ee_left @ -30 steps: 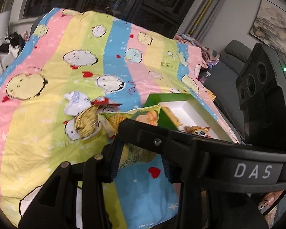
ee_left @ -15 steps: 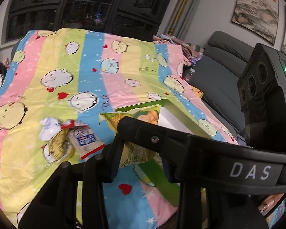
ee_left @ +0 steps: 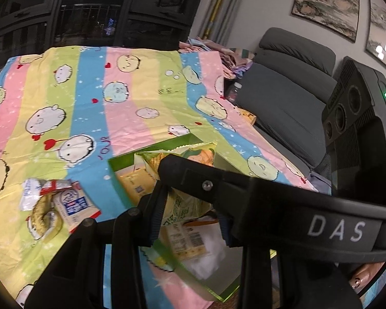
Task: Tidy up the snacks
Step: 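Carry the green-and-yellow bag with the right tool over the green box, then lower the green-and-yellow bag into the box and open the right tool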
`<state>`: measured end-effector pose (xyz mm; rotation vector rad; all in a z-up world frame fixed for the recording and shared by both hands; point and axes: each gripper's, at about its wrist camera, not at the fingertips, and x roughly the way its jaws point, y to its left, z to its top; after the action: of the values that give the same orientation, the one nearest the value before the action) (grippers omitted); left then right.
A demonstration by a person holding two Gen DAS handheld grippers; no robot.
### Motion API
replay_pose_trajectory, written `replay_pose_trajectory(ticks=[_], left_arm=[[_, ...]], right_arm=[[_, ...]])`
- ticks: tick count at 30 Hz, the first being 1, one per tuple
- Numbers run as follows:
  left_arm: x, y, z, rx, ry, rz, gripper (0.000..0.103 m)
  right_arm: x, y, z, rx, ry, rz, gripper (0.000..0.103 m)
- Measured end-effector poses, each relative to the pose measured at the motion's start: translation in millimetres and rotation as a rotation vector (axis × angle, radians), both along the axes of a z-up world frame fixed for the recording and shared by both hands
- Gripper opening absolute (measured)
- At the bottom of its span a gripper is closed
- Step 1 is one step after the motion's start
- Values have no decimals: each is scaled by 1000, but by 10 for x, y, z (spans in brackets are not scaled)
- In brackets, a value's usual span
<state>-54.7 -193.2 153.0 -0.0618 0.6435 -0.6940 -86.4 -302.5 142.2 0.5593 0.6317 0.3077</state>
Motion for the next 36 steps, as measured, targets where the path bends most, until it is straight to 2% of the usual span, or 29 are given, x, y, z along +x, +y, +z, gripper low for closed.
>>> replay_pose_trajectory(ticks=[8, 18, 36], left_arm=[[47, -351, -57, 17, 24, -64, 35], [137, -670, -234, 14, 95, -123, 35], [332, -888, -584, 1, 267, -170, 35]], right_arm=[[-24, -339, -85, 31, 18, -68, 49], [20, -647, -243, 45, 79, -137, 49], [162, -860, -545, 20, 213, -195, 49]])
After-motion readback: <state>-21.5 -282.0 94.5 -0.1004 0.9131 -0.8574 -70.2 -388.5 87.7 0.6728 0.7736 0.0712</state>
